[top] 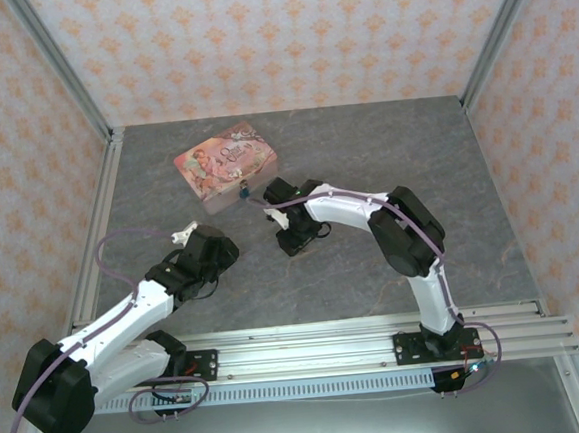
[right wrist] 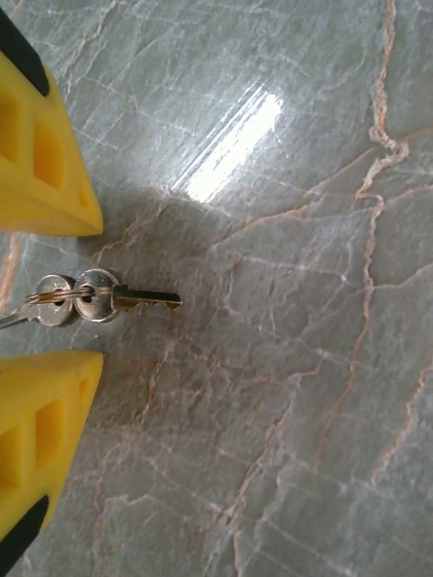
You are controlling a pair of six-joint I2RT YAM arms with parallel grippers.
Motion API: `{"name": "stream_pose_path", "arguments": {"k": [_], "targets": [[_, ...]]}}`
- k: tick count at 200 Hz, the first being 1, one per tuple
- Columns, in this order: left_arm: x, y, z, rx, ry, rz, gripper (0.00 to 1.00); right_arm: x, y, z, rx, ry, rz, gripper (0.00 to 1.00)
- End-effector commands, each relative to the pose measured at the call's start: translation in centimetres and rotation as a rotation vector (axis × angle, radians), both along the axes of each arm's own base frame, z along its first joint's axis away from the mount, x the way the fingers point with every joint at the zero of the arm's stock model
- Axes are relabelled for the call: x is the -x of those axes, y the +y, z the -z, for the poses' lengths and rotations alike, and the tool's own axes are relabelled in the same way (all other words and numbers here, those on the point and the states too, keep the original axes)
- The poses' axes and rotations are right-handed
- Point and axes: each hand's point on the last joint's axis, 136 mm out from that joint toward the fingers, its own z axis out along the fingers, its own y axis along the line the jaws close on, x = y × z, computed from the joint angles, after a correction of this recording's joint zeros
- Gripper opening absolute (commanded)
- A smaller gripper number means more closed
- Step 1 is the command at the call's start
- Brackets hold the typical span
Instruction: Unlock the padlock with the key
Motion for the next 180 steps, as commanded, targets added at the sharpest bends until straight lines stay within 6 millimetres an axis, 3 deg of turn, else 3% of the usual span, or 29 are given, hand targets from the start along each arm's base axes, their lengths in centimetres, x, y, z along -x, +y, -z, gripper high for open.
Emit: {"name": "stream_pose_path", "arguments": {"k": [1, 94, 180], "targets": [[0.4, 1.2, 0.7, -0.054, 0.018, -0.013, 0.46, 0.1, -0.3, 0.3, 0.044, 0.003, -0.02, 0.36], [0.6, 1.5, 0.8, -0.062, 0.014, -0.019, 0.47, 1.4, -1.9, 0.9, 0.174, 0.008, -0.073, 0.2], [1.0, 1.9, 0.9, -0.065, 0.01, -0.024, 0.48, 1.5, -1.3, 0.8, 0.151, -0.009, -0.111, 0.02]]}}
